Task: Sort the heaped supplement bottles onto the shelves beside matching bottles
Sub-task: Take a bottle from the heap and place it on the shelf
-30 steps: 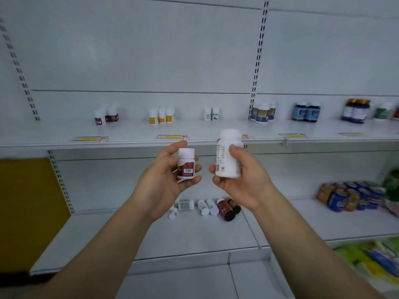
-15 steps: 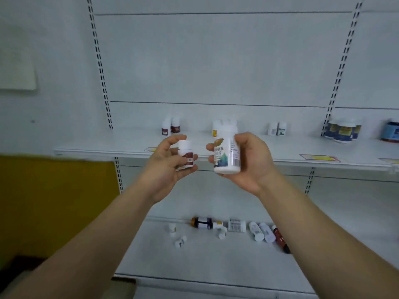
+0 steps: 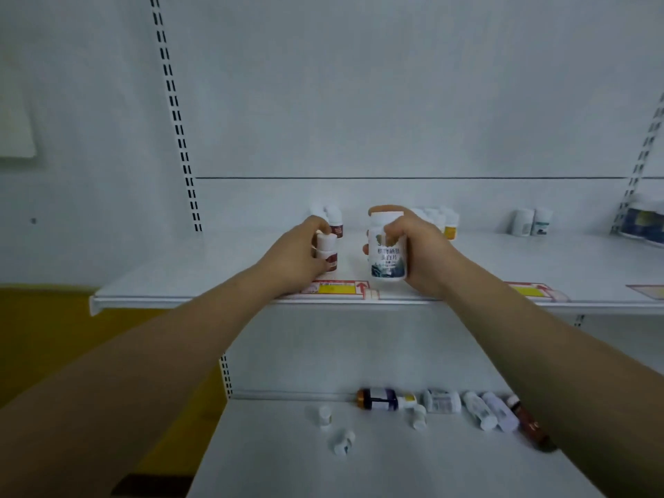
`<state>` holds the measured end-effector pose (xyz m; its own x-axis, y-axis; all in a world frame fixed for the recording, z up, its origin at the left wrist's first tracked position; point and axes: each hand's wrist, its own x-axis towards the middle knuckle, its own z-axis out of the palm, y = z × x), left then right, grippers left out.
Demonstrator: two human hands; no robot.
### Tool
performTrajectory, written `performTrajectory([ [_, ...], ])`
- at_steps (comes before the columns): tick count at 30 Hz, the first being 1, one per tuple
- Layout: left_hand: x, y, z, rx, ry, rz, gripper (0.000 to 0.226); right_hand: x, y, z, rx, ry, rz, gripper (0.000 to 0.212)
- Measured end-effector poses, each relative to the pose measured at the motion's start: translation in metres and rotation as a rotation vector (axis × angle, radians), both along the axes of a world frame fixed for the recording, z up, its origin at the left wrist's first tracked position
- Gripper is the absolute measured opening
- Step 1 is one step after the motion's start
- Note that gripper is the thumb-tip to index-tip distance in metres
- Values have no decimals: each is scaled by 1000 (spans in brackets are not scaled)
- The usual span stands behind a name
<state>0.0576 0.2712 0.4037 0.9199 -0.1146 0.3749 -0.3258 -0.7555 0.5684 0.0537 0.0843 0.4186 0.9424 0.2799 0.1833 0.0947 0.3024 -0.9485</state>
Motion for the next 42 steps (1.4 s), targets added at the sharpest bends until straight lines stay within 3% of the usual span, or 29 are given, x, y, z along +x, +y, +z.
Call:
performTrajectory([
  [5,45,-3,1,296,-137,87,47,36,0,-1,-569,-233,-163,46],
  [9,79,-1,1,408,-188,89,49,58,-3,2,-663,-276,-173,57],
  [16,109,-7,-2,359,-150,124,46,73,-7,-12,-751,-363,-209,67],
  [19,112,-7,-4,383,-149,130,54,71,-7,-13,-755,-388,-228,69],
  [23,94,-14,10,305,-147,93,67,68,-8,-6,-609,-311,-298,71],
  [27,65,-45,20,160,119,-89,76,56,-18,12,-544,-273,-403,60],
  [30,47,-79,20,4,230,-232,66,37,-42,19,-527,-239,-445,50],
  [34,18,-149,21,-187,269,-441,28,4,-102,21,-517,-209,-536,42],
  [38,-11,-245,9,-299,281,-532,33,-39,-192,16,-511,-179,-637,40],
  [40,-27,-302,6,-297,276,-599,42,-66,-247,12,-497,-170,-701,37],
  [42,-46,-364,5,-272,268,-673,37,-94,-306,10,-490,-162,-767,33],
])
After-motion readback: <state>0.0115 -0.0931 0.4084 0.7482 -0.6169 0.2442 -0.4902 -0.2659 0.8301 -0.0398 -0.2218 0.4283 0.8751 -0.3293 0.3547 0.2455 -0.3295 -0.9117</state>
